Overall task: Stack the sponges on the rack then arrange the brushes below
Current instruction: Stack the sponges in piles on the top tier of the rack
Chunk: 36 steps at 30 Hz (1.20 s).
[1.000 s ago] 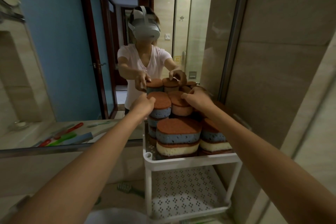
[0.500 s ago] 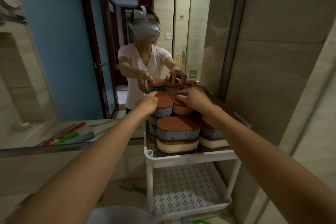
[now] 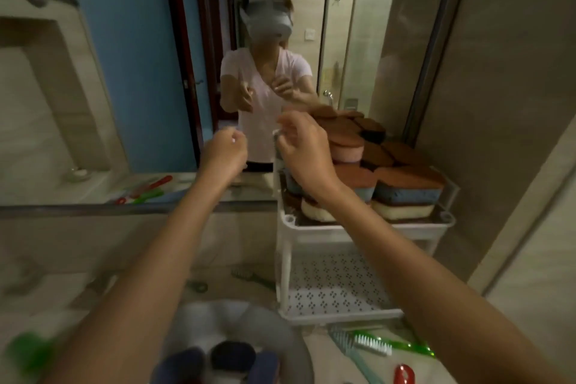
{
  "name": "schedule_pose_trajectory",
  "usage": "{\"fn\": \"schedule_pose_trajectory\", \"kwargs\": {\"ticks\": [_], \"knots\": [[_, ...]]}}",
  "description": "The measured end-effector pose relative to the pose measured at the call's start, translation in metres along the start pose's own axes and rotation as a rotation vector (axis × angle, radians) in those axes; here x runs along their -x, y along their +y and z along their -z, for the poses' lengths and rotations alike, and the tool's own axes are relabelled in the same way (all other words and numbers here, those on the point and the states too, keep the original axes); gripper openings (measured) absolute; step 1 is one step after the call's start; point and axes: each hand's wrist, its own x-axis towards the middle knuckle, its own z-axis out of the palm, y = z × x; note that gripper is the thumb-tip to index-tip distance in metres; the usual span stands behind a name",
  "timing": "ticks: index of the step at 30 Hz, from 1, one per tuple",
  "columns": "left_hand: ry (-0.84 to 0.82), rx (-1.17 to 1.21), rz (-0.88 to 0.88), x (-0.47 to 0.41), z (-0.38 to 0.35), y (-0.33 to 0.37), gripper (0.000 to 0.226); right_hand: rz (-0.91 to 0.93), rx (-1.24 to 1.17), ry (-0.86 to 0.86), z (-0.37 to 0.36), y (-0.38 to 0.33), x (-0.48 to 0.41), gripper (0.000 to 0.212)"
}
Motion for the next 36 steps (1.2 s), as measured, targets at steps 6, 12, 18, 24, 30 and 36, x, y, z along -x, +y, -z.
{"fn": "schedule_pose_trajectory", "kwargs": {"ticks": [6, 12, 18, 24, 30, 36], "knots": [[0.052, 0.016, 0.211, 0.068, 0.035, -0.123, 0.025, -0.163, -0.135, -0.195, -0.095, -0.015, 0.096, 0.028], [-0.171, -0.174, 0.528, 0.131, 0.024, -0.257, 0.024, -0.513, -0.066, -0.606, -0.184, 0.029, 0.203, 0.028], [-0.532, -0.556, 0.585, 0.165, 0.001, -0.348, 0.03, -0.628, 0.187, -0.972, -0.227, 0.096, 0.276, 0.024], [-0.671, -0.735, 0.453, 0.177, -0.013, -0.412, 0.053, -0.74, 0.499, -1.173, -0.249, 0.139, 0.324, 0.058], [-0.739, -0.854, 0.386, 0.191, -0.028, -0.439, 0.09, -0.875, 0.576, -1.205, -0.25, 0.159, 0.35, 0.095], [-0.658, -0.87, 0.409, 0.195, -0.033, -0.445, 0.09, -0.888, 0.657, -1.134, -0.251, 0.167, 0.355, 0.067]]}}
